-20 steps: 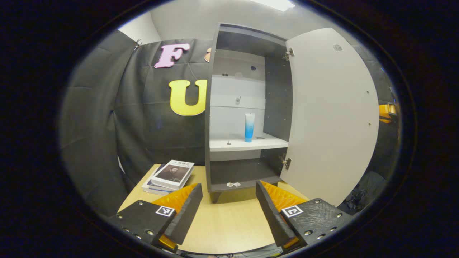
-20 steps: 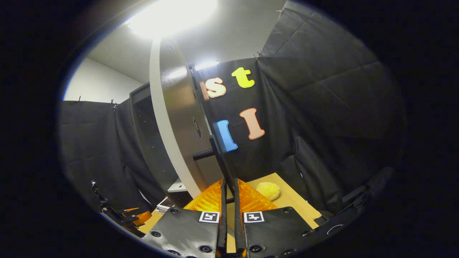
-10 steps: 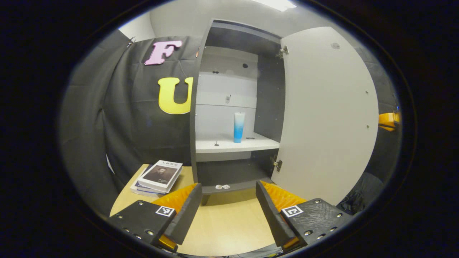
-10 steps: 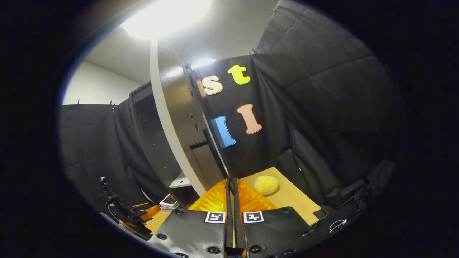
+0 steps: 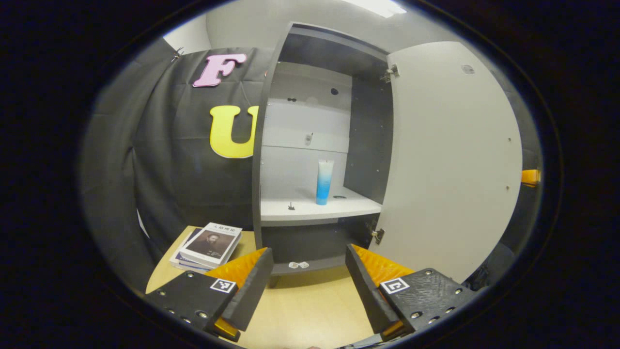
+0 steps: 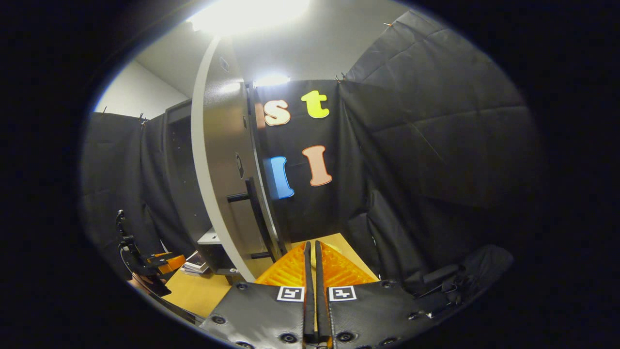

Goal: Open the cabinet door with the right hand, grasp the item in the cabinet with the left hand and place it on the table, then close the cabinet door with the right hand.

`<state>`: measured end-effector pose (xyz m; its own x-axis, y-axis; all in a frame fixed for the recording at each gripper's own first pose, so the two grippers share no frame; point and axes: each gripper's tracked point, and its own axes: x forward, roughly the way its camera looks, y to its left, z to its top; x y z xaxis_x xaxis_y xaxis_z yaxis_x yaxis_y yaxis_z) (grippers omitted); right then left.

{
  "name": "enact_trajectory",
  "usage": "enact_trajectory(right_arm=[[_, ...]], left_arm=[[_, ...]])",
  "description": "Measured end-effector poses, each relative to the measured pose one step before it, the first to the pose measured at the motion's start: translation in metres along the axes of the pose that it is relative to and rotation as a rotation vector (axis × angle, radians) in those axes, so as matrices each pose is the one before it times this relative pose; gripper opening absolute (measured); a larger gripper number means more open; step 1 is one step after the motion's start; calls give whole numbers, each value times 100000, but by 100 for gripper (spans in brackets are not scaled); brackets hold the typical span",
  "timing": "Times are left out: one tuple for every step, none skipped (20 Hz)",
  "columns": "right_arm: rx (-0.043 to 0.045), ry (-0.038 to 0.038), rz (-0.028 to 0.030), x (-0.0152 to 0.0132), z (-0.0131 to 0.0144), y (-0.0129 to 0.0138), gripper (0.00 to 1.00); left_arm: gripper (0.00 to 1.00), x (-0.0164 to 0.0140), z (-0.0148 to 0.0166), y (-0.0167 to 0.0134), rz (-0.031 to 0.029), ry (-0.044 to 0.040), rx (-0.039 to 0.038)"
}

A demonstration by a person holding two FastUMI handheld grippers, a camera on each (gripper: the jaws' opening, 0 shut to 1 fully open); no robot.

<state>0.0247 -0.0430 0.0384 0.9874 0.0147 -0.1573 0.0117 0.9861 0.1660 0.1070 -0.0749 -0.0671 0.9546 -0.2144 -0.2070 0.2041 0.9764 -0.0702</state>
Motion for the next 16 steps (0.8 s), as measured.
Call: enact_trajectory(right_arm=[[-377, 244, -1210, 740, 77, -748, 4], [-298, -120, -1076, 831, 126, -616, 0], [243, -405, -1354, 818, 400, -759, 0], [668, -715, -1472, 1114, 402, -426, 0], [123, -1206, 356, 827, 499, -46, 4], [-917, -1031, -137, 1184, 376, -41, 3], [-1409, -1389, -1165, 1068, 448, -390, 4], [-924, -1728, -659, 862, 432, -251, 4], [186, -1551, 1066, 832, 490, 126, 4], [1295, -652, 1984, 1054, 112, 346, 9], [1611, 575, 670, 988, -100, 162, 19], [939, 960, 18, 909, -177, -263, 23], [122, 854, -148, 1122, -101, -366, 29], [-411, 422, -400, 755, -46, -196, 27], [-290, -423, -317, 731, 89, -140, 28], [-16, -642, 198, 498, 6, -26, 36]], left_arm=[[92, 742, 843, -13, -93, -929, 603], [93, 785, 839, -28, -142, -1284, 667], [92, 629, 894, -44, -14, -585, 535], [92, 684, 580, -186, -475, -330, 213], [92, 882, 767, -386, -1480, -445, -259], [92, 1022, 313, -196, -1008, -110, -306], [92, 1088, 408, 32, 106, -38, -162], [93, 1046, 165, 76, -376, 128, -437], [93, 1045, 385, -58, -615, -88, -700], [91, 1236, 172, 123, -169, -331, -474], [90, 1159, 157, 108, -491, -281, -123], [92, 1272, -59, 100, -855, 524, 85], [90, 1273, -36, 90, -1314, 643, 187], [92, 1384, -164, 134, -983, 708, 307], [90, 834, -131, 27, -1116, 631, -83], [93, 1034, 25, 13, -1068, 975, -259]])
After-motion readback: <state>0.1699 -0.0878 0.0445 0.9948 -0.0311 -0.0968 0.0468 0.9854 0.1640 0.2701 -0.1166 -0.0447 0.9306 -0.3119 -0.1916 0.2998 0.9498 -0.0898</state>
